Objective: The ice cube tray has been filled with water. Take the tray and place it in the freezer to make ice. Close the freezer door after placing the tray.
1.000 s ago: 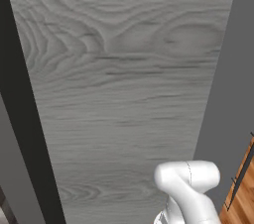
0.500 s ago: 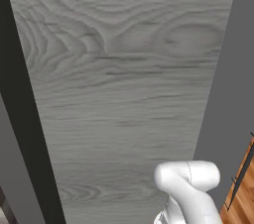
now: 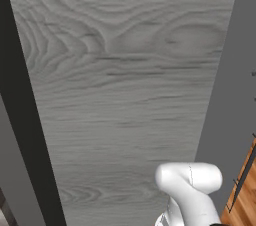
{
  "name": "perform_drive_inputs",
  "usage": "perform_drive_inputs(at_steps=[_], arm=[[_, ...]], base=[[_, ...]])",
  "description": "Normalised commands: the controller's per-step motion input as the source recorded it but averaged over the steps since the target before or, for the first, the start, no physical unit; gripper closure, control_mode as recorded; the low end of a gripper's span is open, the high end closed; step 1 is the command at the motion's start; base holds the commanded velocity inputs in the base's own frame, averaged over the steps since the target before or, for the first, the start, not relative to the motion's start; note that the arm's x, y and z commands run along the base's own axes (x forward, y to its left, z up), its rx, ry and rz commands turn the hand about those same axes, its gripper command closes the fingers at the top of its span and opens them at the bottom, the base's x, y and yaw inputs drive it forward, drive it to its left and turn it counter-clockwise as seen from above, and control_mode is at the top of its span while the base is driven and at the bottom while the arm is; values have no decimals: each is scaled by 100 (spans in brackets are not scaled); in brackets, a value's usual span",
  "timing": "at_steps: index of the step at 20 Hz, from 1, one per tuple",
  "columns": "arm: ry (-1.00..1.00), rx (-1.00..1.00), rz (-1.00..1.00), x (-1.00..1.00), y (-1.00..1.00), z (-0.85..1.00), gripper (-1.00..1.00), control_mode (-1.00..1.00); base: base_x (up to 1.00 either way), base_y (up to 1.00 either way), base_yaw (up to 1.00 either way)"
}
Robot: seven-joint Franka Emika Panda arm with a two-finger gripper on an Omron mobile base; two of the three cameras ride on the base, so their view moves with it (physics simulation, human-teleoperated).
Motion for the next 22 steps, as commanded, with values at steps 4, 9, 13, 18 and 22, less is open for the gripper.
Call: perform_drive_inputs(at_steps=[4,9,13,18,22], arm=[[0,0,-22,55,-5,-14,-100,-100],[0,0,-12,55,-12,-13,-100,-100],[0,0,-4,56,-11,-11,-100,-100],[0,2,0,57,-16,-7,-100,-100],[0,3,0,54,-10,-10,-100,-100]], base=[[0,0,0],[0,0,0],[0,0,0],[0,0,0],[0,0,0]])
